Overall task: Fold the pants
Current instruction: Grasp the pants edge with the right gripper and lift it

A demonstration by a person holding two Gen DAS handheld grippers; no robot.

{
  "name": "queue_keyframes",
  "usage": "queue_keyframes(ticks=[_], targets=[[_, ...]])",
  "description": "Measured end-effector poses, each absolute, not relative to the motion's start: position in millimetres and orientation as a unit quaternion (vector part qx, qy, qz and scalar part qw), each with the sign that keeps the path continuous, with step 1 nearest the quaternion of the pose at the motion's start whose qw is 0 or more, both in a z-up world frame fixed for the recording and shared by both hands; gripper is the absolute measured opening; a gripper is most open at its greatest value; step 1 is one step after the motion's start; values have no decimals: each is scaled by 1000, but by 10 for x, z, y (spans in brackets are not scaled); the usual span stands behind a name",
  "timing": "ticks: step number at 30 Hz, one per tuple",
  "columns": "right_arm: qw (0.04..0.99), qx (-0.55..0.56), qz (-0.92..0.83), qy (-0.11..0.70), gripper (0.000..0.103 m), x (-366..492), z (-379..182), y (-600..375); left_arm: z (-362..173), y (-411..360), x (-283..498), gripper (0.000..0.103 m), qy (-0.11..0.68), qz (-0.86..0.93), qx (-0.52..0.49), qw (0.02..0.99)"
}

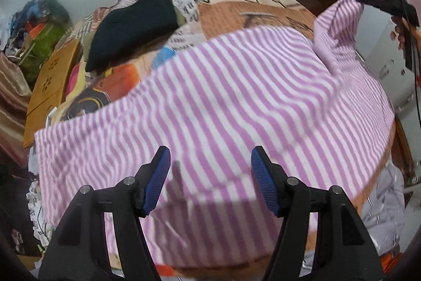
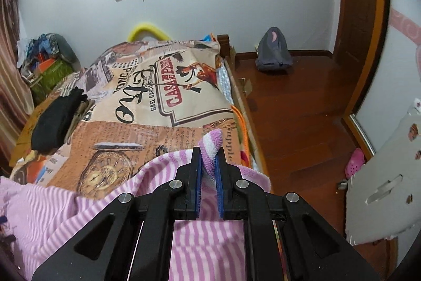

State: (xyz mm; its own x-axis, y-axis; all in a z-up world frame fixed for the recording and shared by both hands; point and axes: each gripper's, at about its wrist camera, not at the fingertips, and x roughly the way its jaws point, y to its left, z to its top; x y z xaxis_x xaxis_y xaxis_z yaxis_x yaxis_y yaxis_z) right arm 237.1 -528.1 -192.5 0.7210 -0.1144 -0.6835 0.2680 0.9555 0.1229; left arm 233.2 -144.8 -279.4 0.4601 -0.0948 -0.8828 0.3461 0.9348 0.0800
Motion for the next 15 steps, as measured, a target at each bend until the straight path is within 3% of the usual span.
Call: queue_keyframes(ticks=[7,10,12,15], targets=[[919,121,-109,358,8,2113,-1978,-5336,-2980,-1459,2188,76,509,-111,146,841],[918,128,-109,358,8,2064,-2006,-5360,-3012,-1418,2275,76,503,-102,137,847],[918,132,-108,358,8,2061,-2020,-5367,-3022,-1407,2346,66,498,-103,132,851],[918,134,-108,356,8,2046,-2015,-5365,-3016,-1474,2382,43,491,-113,136,853]])
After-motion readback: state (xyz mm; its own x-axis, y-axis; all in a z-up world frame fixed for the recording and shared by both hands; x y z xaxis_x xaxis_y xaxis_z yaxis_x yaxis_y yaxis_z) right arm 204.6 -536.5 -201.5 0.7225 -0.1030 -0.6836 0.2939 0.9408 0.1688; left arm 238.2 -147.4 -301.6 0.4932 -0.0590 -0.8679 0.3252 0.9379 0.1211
